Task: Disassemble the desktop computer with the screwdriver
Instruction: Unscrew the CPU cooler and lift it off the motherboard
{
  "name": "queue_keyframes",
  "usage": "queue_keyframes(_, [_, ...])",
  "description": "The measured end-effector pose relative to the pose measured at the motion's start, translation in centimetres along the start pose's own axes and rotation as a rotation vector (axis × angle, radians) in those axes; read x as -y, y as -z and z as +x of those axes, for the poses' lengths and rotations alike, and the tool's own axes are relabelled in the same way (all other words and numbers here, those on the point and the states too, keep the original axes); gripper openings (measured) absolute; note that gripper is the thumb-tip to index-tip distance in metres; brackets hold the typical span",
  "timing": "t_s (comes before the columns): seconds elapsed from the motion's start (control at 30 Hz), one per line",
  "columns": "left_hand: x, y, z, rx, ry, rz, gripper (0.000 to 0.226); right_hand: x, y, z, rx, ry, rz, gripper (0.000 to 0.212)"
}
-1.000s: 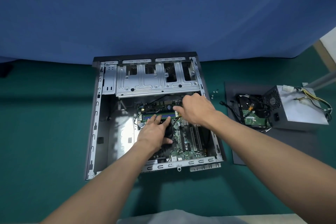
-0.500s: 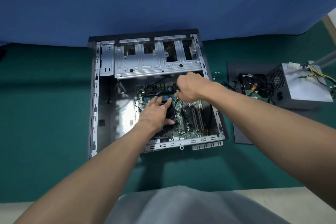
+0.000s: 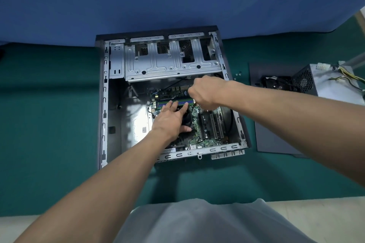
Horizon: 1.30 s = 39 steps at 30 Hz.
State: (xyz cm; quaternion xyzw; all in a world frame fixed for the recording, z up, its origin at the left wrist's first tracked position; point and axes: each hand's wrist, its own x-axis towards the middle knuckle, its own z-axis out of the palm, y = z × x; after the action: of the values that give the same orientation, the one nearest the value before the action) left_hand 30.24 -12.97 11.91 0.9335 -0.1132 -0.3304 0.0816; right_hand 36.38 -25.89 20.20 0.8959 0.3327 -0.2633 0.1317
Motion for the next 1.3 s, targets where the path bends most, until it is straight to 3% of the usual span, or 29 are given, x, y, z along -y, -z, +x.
queue_keyframes(0.13, [0.1,-0.1,0.0,-0.001,-0.002,0.009,0.087,0.0,-0.2,-0.1,-0.082,0.159,-0.163,0.012])
queue_keyframes(0.2, [0.3,-0.2,0.1,-0.015,-0.01,0.002,0.087,-0.2,-0.2,-0.1,-0.071,0.122,-0.057,0.013])
queue_keyframes(0.3, [0.4,-0.3,0.2,-0.05,-0.017,0.017,0.088,-0.4,-0.5,0.3,-0.02,-0.135,0.457,0.042])
queue_keyframes(0.37, [0.0,-0.3,0.6,-0.078,-0.001,0.048,0.079,-0.4,-0.5,0.6,0.021,-0.414,0.925,0.037])
queue_keyframes(0.43, [-0.4,-0.4,1.3,-0.153,0.01,-0.01,0.056,-0.7,0.0,0.6,0.167,-0.576,1.132,0.027])
queue_keyframes(0.5, [-0.4,-0.6,2.1,-0.256,0.04,-0.129,0.04,-0.9,0.3,0.6,0.275,-0.571,1.065,0.029])
queue_keyframes(0.57, [-0.1,-1.0,3.0,-0.337,0.069,-0.163,0.043,-0.8,0.1,0.7,0.249,-0.533,0.949,0.031])
queue_keyframes(0.77, [1.0,-2.4,3.9,-0.34,0.024,0.182,0.062,-1.3,-0.8,0.8,0.124,-0.302,0.566,0.035])
queue_keyframes(1.07, [1.1,-2.6,4.2,-0.378,0.013,0.109,0.06,-0.6,-0.6,-0.9,-0.009,0.178,-0.084,0.027])
queue_keyframes(1.17, [1.2,-2.7,4.3,-0.399,0.011,0.101,0.063,-0.4,-0.3,0.0,0.009,0.007,0.324,0.039])
queue_keyframes(1.23, [1.3,-2.8,4.4,-0.413,0.013,0.109,0.062,-0.4,-0.3,1.0,0.026,-0.279,0.718,0.036])
queue_keyframes(1.3, [1.3,-3.0,4.4,-0.414,0.02,0.103,0.058,-0.8,-0.4,1.7,0.148,-0.586,1.099,0.027])
